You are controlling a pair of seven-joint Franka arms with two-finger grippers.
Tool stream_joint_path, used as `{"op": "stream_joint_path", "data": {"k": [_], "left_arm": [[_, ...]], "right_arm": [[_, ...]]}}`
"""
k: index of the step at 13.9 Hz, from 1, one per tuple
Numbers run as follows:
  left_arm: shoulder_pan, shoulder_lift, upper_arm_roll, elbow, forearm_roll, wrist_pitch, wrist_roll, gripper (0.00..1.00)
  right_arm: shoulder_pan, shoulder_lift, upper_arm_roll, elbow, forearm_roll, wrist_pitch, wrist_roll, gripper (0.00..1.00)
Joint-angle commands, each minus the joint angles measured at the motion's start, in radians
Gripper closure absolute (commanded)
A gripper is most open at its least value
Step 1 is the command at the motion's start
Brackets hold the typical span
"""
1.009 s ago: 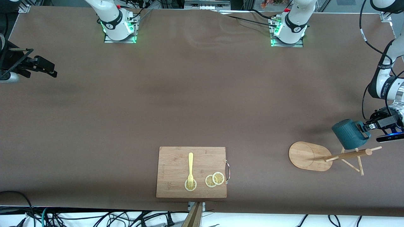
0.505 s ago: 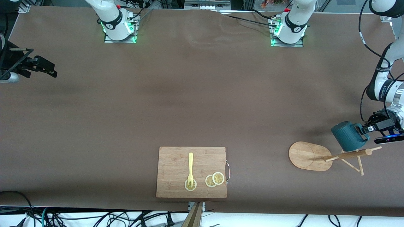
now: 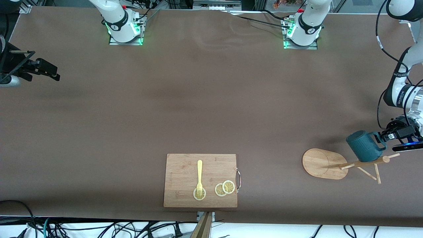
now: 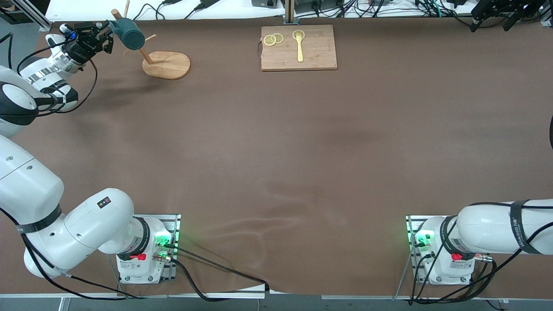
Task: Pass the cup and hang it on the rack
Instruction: 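Lower the mug handle onto a rack peg with the left gripper, then open the left gripper and release the teal mug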
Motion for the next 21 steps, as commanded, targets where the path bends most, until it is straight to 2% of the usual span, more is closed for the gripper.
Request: {"op": "stream_joint_path", "data": {"k": [1,5,10,12,13,15,17,21], "left_arm": [[0.002,0.021,-0.008,0.033,-0.023,-0.012,-0.023,0.00],[0.022,0.021,-0.006,0.031,-0.005,-0.020,-0.014,0.00],[0.051,0.020,-0.003,0.026,0.134,-0.019,0.142,0.00],[0.088,0.010,0.001,0.028,0.281,-0.012,0.280,0.00],[0.105,-0.003,0.000,0.037,0.399,-0.003,0.372,0.00],[0.146,-0.057,0.000,0.043,0.565,0.004,0.466,0.00],[0.160,-0.144,-0.002,0.043,0.691,0.004,0.469,0.00],[0.156,-0.383,0.006,0.033,0.929,0.003,0.468,0.00]], "right_arm": [[-0.008,-0.003,0.003,0.013,0.014,-0.017,0.000,0.00],[-0.008,-0.003,0.003,0.013,0.014,-0.019,0.000,0.00],[-0.008,-0.003,0.003,0.013,0.014,-0.019,0.000,0.00],[-0.008,-0.003,0.003,0.013,0.014,-0.019,0.000,0.00],[-0.008,-0.003,0.003,0.013,0.014,-0.019,0.000,0.00],[-0.008,-0.003,0.003,0.013,0.014,-0.019,0.000,0.00],[-0.008,-0.003,0.003,0.013,0.014,-0.019,0.000,0.00],[-0.008,-0.003,0.003,0.013,0.014,-0.019,0.000,0.00]]}}
